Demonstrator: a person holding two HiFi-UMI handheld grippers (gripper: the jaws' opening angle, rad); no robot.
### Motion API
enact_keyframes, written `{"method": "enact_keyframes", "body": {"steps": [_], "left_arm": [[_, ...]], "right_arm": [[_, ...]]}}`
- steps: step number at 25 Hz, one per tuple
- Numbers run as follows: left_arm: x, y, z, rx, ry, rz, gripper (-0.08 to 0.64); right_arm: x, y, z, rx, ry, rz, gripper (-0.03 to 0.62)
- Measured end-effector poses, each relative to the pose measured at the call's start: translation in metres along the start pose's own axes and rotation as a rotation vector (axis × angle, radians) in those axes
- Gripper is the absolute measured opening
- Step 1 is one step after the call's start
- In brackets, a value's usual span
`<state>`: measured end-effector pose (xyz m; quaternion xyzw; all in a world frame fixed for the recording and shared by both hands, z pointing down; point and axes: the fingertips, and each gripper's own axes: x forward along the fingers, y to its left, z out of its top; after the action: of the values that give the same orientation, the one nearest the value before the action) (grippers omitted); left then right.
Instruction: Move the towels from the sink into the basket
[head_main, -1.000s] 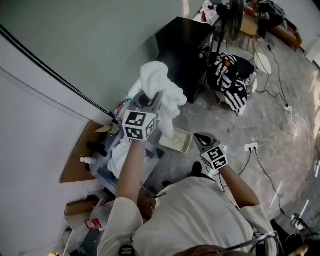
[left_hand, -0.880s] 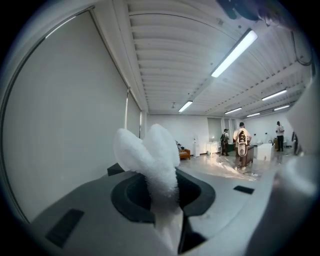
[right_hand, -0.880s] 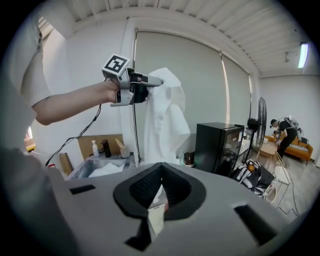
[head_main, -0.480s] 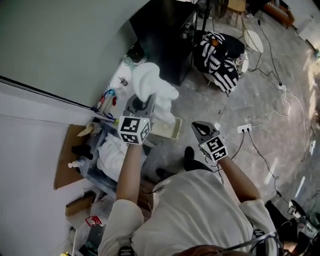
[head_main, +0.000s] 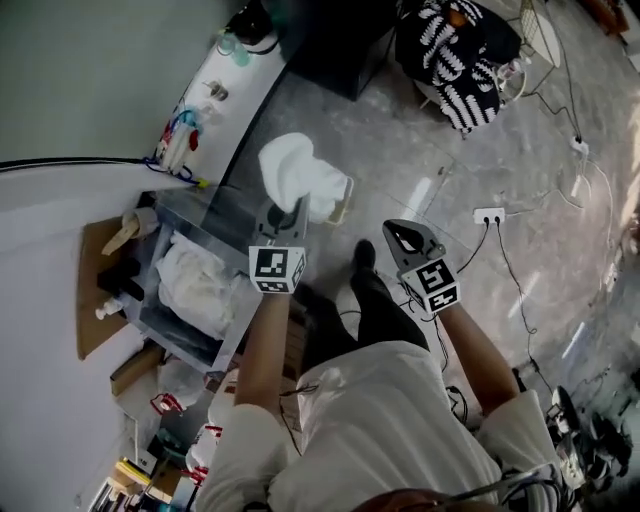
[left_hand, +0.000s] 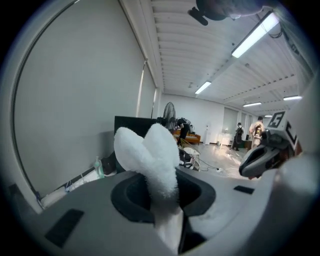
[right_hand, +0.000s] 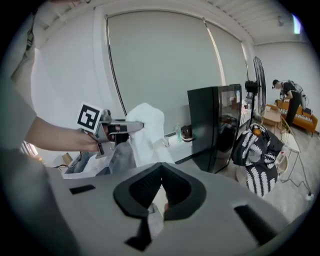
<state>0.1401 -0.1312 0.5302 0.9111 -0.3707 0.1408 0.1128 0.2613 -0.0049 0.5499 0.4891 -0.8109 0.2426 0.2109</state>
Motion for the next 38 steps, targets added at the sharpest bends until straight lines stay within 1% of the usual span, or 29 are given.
{"method": "enact_keyframes", "body": {"steps": [3,6,10,12,15,18,21,25,28,30,31,32,35,38], "left_arm": [[0.025,0.015,-0.071,-0.037,0.062,0.046,0.081],[0.047,0.028,-0.139,-0.073,0.122,0.085,0.081],[0.076,0.044,-0.221,-0.089,0.185,0.125,0.081],[0.091,0.049,-0.261,-0.097,0.213,0.138,0.081],[0.111,0.055,-0.33,-0.105,0.261,0.169,0.083],[0.131,0.06,-0.404,-0.134,0.337,0.205,0.083],[0.146,0.064,-0.473,-0.162,0.414,0.234,0.083],[0.155,0.06,-0.545,-0.149,0.513,0.234,0.084],[0.16,0.055,-0.589,-0.137,0.608,0.246,0.094],[0.162,0.058,-0.612,-0.158,0.645,0.275,0.112],[0.163,0.061,-0.621,-0.181,0.659,0.293,0.145],[0.161,0.063,-0.627,-0.207,0.67,0.314,0.215],[0.15,0.064,-0.624,-0.253,0.658,0.358,0.246],[0.134,0.056,-0.607,-0.27,0.65,0.35,0.247]], "right_arm": [[0.031,-0.012,-0.039,0.039,0.037,0.022,-0.005],[0.061,-0.018,-0.084,0.04,0.086,0.047,-0.005],[0.107,-0.025,-0.138,0.013,0.136,0.072,-0.005],[0.13,-0.029,-0.164,0.023,0.155,0.083,-0.005],[0.168,-0.033,-0.202,0.033,0.161,0.089,-0.005],[0.211,-0.04,-0.242,0.019,0.166,0.084,-0.005],[0.25,-0.045,-0.288,0.003,0.195,0.087,-0.005],[0.282,-0.048,-0.338,0.012,0.243,0.101,-0.005],[0.294,-0.054,-0.363,0.025,0.268,0.096,-0.005],[0.3,-0.056,-0.374,0.038,0.278,0.09,-0.005],[0.301,-0.057,-0.378,0.044,0.282,0.089,-0.005],[0.301,-0.057,-0.381,0.048,0.286,0.089,-0.005],[0.297,-0.056,-0.382,0.047,0.299,0.097,-0.005],[0.29,-0.052,-0.373,0.033,0.307,0.102,-0.005]]}}
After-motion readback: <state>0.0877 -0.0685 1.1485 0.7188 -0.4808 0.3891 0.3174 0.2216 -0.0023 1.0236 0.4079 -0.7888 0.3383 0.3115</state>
